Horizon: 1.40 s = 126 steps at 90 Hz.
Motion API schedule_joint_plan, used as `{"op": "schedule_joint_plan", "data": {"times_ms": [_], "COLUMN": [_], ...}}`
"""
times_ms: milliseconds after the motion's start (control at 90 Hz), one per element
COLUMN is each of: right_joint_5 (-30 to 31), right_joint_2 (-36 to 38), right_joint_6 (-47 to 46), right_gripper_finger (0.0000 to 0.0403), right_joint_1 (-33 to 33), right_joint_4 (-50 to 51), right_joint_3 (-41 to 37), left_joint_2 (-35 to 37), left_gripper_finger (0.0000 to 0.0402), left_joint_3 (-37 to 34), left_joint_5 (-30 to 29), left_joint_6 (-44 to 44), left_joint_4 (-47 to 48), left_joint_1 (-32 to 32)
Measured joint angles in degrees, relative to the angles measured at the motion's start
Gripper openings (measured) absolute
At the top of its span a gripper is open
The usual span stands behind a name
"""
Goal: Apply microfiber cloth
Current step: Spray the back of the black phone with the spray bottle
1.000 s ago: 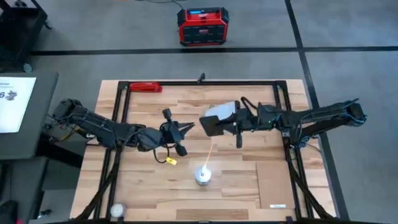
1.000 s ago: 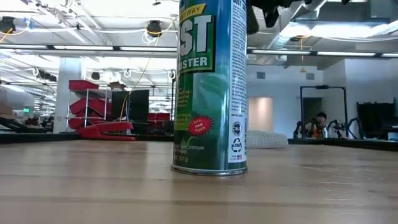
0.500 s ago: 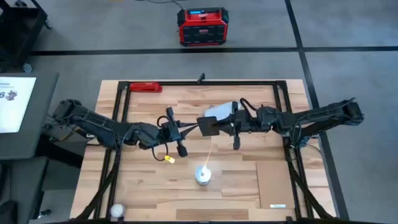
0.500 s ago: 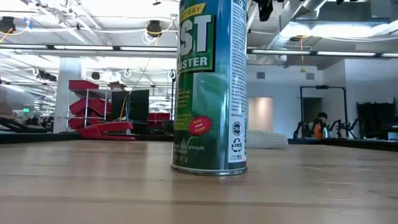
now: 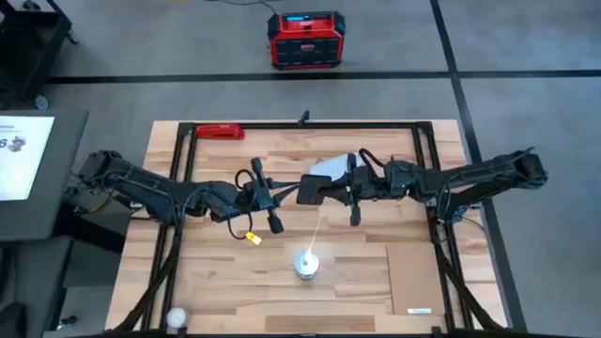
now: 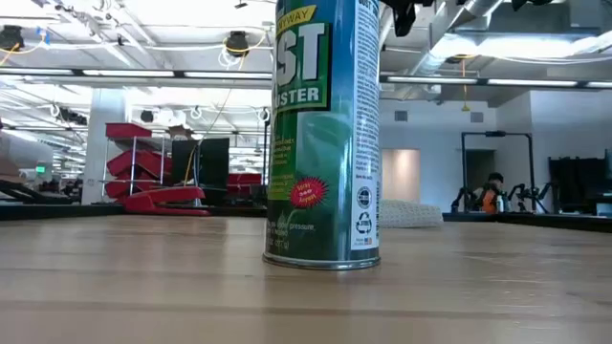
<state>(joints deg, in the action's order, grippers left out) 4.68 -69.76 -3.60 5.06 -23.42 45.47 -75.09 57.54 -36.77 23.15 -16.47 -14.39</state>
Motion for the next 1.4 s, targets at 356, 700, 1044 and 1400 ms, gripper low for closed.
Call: {"op": "schedule_joint_plan", "data": {"times_ms": [356,700,1044,1400], "right_joint_5": [3.9,15.3,25.6,25.9], "right_joint_2": [3.2,9.3,9.9,9.9], "right_joint_6": [3.6,-0.5,-9.1,-8.6], "right_gripper_finger": [0.0014,0.0014,0.0014,0.0014], "right_joint_1": [-0.4,1.5,7.1,6.4], "right_joint_4": [7.1,24.2,15.5,5.8], "right_joint_3": [0.0,-0.3,-11.6,-16.9], "left_joint_2": [0.0,0.0,0.0,-8.0], "left_gripper_finger": [0.0000,0.0000,0.0000,0.0000], "left_joint_3": [0.1,0.7,5.3,9.7], "left_joint_5": [0.1,0.5,5.2,11.3], "left_joint_6": [2.4,2.9,2.7,3.9], "left_joint_4": [4.8,16.0,26.4,32.4], "left_joint_1": [-4.5,-10.5,-10.4,-7.6]}}
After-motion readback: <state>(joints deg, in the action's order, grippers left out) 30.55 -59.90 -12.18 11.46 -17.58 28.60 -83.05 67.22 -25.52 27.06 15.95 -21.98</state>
